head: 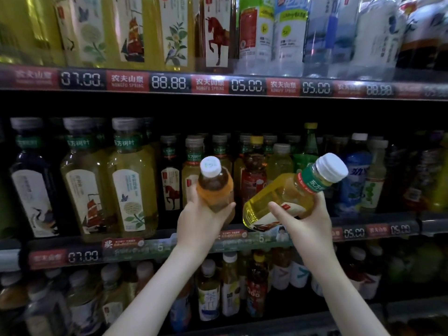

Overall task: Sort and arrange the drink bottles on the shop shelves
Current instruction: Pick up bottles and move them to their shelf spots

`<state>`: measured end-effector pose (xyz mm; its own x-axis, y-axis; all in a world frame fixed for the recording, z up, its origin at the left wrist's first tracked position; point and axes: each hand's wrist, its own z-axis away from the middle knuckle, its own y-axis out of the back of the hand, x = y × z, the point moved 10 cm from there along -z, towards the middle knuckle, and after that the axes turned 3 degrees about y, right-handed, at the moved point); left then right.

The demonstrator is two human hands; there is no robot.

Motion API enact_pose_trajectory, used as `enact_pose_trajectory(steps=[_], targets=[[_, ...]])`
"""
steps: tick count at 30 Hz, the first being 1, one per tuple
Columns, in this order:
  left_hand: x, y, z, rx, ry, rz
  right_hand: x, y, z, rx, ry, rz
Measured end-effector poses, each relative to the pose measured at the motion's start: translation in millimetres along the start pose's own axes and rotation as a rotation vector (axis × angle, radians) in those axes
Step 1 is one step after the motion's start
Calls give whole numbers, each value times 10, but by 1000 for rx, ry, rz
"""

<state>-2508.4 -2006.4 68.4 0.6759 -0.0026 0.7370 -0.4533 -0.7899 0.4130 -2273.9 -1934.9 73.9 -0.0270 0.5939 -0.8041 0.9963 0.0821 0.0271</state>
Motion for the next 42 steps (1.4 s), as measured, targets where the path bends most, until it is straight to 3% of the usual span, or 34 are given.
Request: enact_pose_trajectory(steps=[6, 14, 20, 31, 33, 36, 39, 42], targets=[[300, -209, -235, 44, -73, -279, 20, 112, -61, 25, -48, 33], [372, -310, -274, 66, -113, -260, 100, 450, -71, 48, -88, 112], [249, -182, -375, 53, 11, -172, 99, 535, -105, 69, -94, 122], [331, -301, -383, 31, 10, -406, 152, 443, -84, -8, -103, 137], [497, -253, -291, 134, -127, -438, 168, 492, -74, -2, -104, 139], [882, -313, -31, 356, -526, -518, 195, 631, -70, 36, -119, 131], [1097, -639, 184, 307, -742, -470, 248, 830, -62, 91, -144, 114], [1199, -961, 242, 205, -762, -447, 295, 1076, -57, 163, -165, 129]])
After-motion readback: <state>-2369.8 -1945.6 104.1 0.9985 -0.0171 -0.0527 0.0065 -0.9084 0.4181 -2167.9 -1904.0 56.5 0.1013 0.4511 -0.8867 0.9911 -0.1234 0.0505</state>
